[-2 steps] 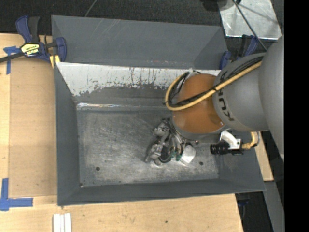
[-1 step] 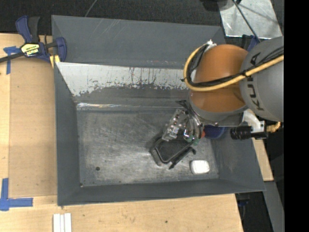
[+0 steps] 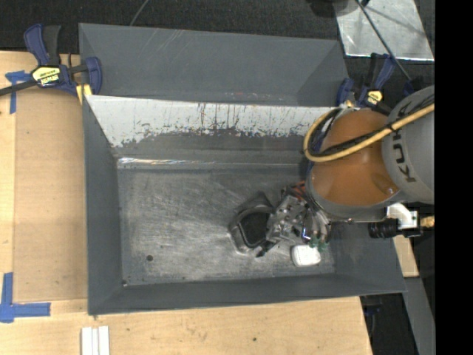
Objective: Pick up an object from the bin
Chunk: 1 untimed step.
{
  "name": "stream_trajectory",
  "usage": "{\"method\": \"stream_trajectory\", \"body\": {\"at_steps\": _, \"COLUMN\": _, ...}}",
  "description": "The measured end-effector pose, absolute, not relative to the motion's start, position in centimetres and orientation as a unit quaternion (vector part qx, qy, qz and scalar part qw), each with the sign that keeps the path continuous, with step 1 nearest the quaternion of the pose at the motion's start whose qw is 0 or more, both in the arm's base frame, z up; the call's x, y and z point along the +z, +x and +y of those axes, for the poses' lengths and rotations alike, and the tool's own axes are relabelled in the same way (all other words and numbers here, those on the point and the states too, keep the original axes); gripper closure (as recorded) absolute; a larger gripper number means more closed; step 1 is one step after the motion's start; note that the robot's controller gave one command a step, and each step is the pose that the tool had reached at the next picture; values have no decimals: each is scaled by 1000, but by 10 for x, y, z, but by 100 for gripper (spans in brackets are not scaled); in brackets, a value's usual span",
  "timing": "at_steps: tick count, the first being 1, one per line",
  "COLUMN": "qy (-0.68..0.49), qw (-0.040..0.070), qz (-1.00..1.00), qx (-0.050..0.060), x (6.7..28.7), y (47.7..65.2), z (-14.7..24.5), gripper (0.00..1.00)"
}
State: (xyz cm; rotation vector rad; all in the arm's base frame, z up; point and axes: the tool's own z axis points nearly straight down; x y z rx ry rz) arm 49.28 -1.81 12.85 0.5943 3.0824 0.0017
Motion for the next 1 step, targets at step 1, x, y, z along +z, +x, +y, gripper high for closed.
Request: {"method": "stream_trajectory", "body": {"at_steps": 1, "qy": 187, "qw": -1, "qz": 982, "qx": 1, "x": 130, "y": 492, "z": -14, "gripper": 0}}
